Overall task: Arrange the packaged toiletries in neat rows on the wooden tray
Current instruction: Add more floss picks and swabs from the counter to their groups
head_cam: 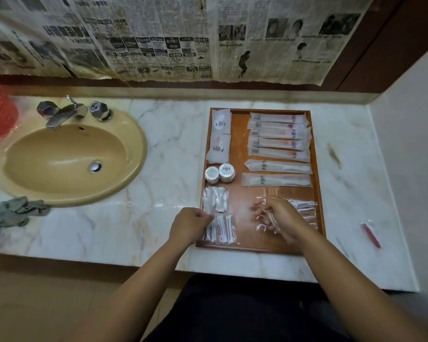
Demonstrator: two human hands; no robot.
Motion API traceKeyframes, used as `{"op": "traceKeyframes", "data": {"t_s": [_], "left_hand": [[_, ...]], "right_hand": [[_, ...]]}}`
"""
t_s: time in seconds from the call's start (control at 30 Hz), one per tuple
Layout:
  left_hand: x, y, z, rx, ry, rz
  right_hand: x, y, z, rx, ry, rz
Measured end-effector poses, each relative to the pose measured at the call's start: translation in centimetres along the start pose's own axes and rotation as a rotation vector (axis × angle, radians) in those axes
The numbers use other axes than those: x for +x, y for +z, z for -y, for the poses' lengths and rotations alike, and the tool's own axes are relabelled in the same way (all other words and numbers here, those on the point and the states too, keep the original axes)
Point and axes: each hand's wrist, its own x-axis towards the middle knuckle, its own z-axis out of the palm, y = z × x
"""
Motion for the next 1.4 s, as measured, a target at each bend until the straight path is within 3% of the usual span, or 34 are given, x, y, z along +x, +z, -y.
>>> {"op": "traceKeyframes", "data": {"t_s": [0.17, 0.73, 1.07, 1.4], "left_hand": [[-0.4, 0.1, 0.4, 0.062, 0.002, 0.060], [0.4, 0.3, 0.2, -0.009, 0.042, 0.051], [-0.6, 1.8, 1.2, 0.107, 0.145, 0.094], [-0.8, 5.2, -2.5, 0.331, 0.268, 0.057]], "right_hand": [[1.2, -0.3, -0.2, 0.147, 0.056, 0.093], [1.8, -0.5, -0.1, 0.080, 0.042, 0.133], [1.5, 0.0, -0.6, 0.043, 0.012, 0.129], [0.3, -1.2, -0.9, 0.043, -0.012, 0.081]]}}
